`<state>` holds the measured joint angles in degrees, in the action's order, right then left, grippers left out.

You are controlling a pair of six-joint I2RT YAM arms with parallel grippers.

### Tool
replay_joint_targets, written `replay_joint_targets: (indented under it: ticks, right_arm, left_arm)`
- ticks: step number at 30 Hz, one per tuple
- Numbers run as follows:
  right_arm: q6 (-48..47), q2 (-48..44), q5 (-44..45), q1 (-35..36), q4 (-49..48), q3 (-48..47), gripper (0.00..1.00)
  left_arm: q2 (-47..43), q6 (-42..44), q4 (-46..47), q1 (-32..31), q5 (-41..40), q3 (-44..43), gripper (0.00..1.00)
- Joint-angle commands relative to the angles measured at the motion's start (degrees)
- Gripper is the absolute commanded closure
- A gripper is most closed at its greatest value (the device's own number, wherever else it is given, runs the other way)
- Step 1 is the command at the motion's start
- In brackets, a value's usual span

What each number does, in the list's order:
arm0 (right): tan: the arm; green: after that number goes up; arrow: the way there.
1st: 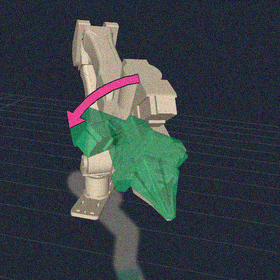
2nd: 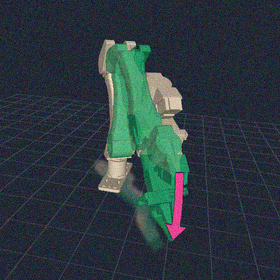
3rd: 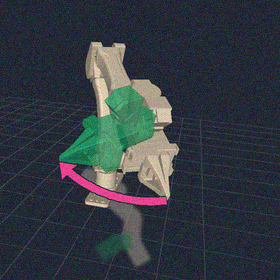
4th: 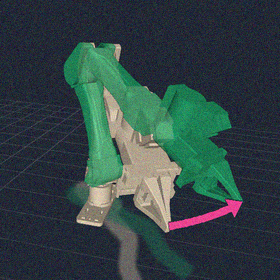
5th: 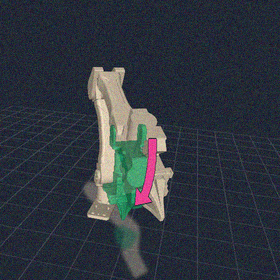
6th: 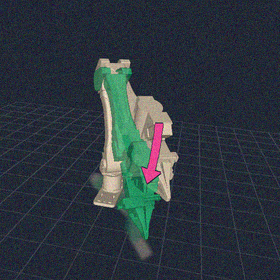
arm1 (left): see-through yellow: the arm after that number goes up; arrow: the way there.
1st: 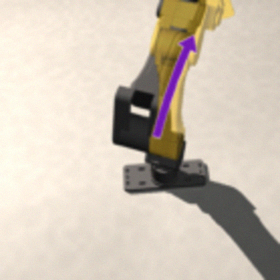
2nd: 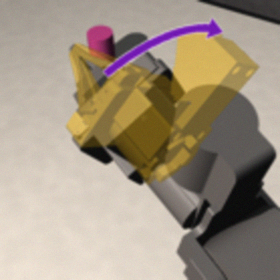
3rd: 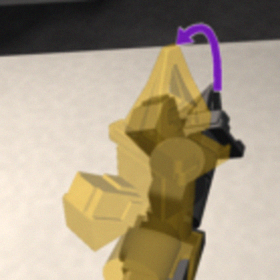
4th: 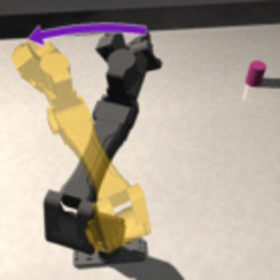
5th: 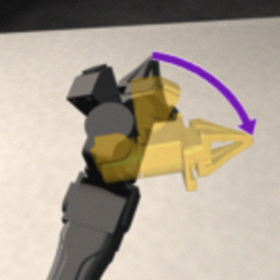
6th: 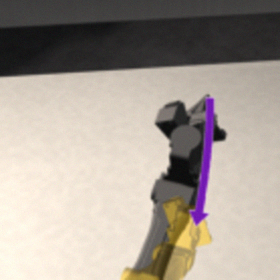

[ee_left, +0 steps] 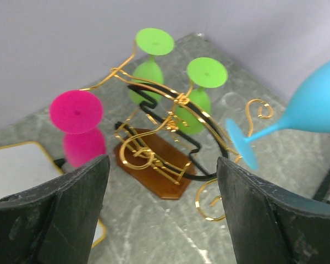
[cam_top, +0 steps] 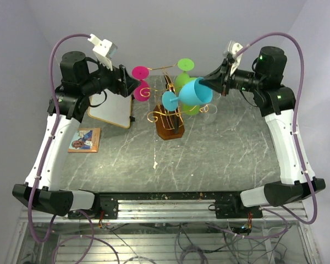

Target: Place the wine glass upside down on the wine glass rack

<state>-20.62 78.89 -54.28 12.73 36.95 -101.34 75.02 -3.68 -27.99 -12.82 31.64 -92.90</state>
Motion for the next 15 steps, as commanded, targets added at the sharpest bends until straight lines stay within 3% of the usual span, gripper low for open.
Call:
replay_joint_targets:
  ticks: [1,7,15]
  right_arm:
    - [11.53,2.56,1.58,0.1,-8.26,-5.12,1.0]
    - [16.58,5.11,4.69,0.16,-11.91,-9.14,1.0]
    - [21.83,6.05,3.95,0.31,-16.21,-7.52,1.0]
  left_arm:
    - [0.83,-11.19,8.05,0.37,7.98,1.36,0.14]
    - [2.2,-23.73,15.4,0.17,12.77,3.89,0.15]
    - [5.13,-29.01,18.39,-3.0,11.82,4.66,0.21]
